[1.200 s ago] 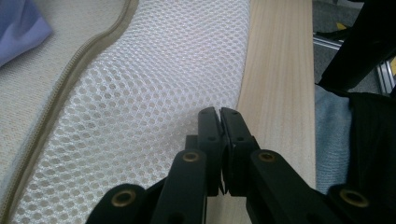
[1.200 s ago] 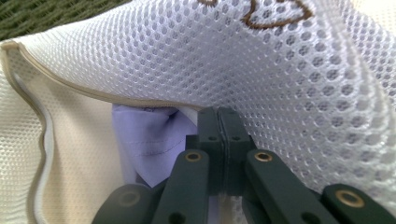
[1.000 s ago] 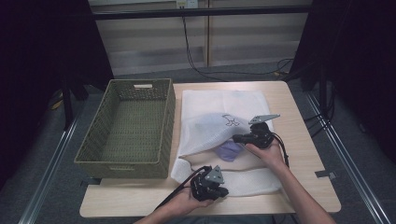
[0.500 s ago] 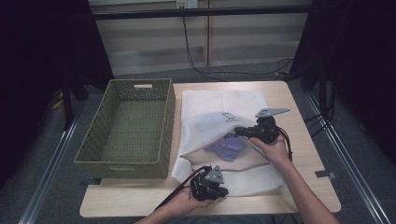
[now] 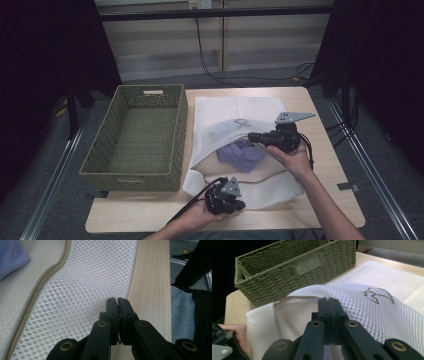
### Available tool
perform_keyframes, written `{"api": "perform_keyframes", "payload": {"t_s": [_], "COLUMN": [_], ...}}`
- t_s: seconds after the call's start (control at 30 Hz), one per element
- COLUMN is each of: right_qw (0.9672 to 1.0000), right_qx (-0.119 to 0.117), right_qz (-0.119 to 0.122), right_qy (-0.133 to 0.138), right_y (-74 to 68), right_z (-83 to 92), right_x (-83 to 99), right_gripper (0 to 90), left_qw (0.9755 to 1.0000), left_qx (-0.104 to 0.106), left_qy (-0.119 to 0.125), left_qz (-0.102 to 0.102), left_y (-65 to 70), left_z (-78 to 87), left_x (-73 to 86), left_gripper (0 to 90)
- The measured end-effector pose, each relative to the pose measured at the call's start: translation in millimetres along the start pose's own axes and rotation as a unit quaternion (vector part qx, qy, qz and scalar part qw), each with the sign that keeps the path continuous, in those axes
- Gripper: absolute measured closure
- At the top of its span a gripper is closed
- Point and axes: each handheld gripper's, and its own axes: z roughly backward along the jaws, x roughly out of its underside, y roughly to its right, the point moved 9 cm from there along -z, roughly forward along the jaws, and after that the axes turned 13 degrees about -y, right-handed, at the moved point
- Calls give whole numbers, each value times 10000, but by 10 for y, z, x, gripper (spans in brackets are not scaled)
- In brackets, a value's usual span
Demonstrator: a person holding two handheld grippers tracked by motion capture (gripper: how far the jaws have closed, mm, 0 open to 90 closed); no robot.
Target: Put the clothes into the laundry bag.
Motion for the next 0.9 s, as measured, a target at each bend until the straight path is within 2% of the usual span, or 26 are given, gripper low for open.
{"api": "perform_keyframes", "payload": {"t_s": [0.07,0.17,0.2,0.3,0.4,0.47,0.5,0.53,0.7,0.77,0.8,0.9], "right_qw": [10000,9999,9999,9998,9996,9995,9994,9994,9987,9986,9985,9980], "right_qx": [-27,-21,-21,-46,-94,-121,-144,-138,-170,-214,-246,-287], "right_qz": [38,94,106,178,264,299,311,316,389,368,374,401], "right_qy": [43,69,73,77,37,8,-14,-60,-269,-305,-318,-390], "right_y": [-48,-97,-113,-185,-268,-308,-328,-343,-434,-466,-482,-532], "right_z": [43,104,116,161,173,163,151,137,74,63,59,43], "right_x": [-26,-40,-39,-27,0,19,35,57,214,258,284,348], "right_gripper": [897,897,897,897,897,897,897,897,897,897,897,897], "left_qw": [10000,10000,9999,10000,9999,9999,9999,9999,9999,9999,9999,10000], "left_qx": [17,-57,-2,-11,-125,-87,-96,-114,-117,-108,-133,-90], "left_qy": [-83,14,-110,-28,-18,-33,-78,26,-5,-87,-9,-32], "left_qz": [-14,35,47,44,-26,-37,-35,8,8,-12,11,-3], "left_y": [-10,-20,-22,-16,-17,-18,-19,-16,-17,-20,-19,-14], "left_z": [-3,-34,-27,-35,-40,-36,-33,-42,-40,-31,-40,-35], "left_x": [-14,-64,-59,-69,-74,-71,-63,-77,-70,-59,-70,-67], "left_gripper": [876,876,875,875,874,874,874,874,874,874,874,874]}}
